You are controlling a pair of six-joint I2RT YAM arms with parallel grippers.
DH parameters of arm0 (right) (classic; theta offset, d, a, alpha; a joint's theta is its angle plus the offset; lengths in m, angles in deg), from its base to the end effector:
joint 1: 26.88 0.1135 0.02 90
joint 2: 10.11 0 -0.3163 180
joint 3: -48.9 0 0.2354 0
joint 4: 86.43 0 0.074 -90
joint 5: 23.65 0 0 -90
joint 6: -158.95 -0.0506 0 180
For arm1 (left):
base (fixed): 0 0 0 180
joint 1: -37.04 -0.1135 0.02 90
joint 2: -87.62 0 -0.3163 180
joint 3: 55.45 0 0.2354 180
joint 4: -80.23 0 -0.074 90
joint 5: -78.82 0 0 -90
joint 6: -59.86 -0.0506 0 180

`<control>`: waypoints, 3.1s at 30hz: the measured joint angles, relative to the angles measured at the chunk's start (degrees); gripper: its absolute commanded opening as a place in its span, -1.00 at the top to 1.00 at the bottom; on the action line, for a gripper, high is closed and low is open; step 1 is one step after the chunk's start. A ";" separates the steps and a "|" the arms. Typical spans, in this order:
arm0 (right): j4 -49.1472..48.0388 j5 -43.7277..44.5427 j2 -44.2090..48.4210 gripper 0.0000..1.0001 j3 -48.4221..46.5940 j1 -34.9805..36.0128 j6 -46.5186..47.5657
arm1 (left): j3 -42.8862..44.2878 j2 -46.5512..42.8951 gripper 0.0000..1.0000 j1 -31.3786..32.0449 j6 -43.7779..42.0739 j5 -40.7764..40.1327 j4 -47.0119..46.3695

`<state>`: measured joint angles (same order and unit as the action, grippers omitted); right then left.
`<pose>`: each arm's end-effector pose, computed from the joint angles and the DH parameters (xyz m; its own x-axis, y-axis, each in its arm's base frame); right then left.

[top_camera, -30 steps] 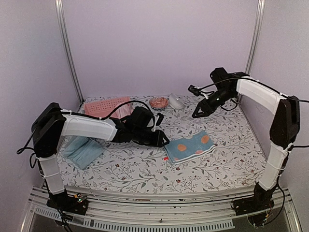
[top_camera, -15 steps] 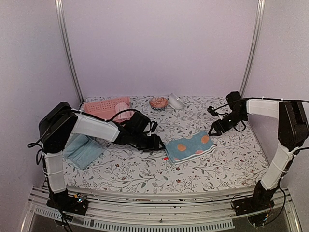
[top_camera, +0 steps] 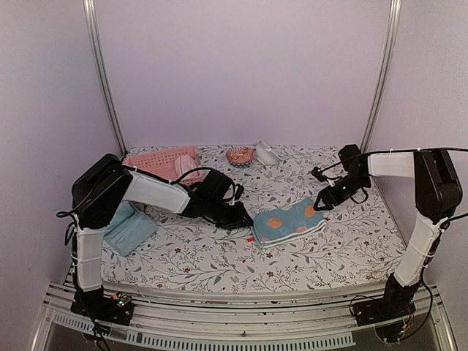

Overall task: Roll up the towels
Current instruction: Rotate the towel at the center of the board.

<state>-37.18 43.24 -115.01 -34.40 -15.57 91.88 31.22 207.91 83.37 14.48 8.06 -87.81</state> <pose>0.3489 0.0900 0.2186 -0.7337 -0.5122 -0.4466 -0.6433 0.7352 0.2137 0.3061 -0.3448 0.1693 -0.9426 0.0270 -0.3329 0.2530 0.7082 -0.6591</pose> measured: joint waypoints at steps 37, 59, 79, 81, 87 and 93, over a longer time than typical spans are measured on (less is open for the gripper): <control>0.92 2.64 -5.57 -0.15 -1.27 -2.75 -2.43 | 10.27 0.66 0.61 1.60 -5.62 0.26 0.15; 7.50 -4.28 -4.28 0.58 1.11 -1.70 2.34 | 19.30 12.52 0.60 4.24 -11.04 5.33 4.92; 16.39 -14.78 0.72 0.31 5.38 13.57 11.63 | 21.81 9.81 0.57 -1.60 -19.82 0.61 9.70; 17.00 -15.65 1.14 0.32 3.30 12.26 12.04 | 18.80 6.49 0.57 -1.11 -20.33 0.57 9.44; 16.00 -15.45 0.68 0.40 -2.03 7.43 10.69 | 14.25 0.31 0.57 2.03 -20.63 0.96 7.69; 12.83 -9.92 -3.41 0.48 -1.75 6.25 9.27 | 13.55 2.25 0.58 4.52 -20.52 1.60 7.56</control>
<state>-24.35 33.31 -118.42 -36.15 -9.32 101.15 44.77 210.16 87.89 -6.04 9.66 -80.25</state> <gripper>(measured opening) 0.282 0.213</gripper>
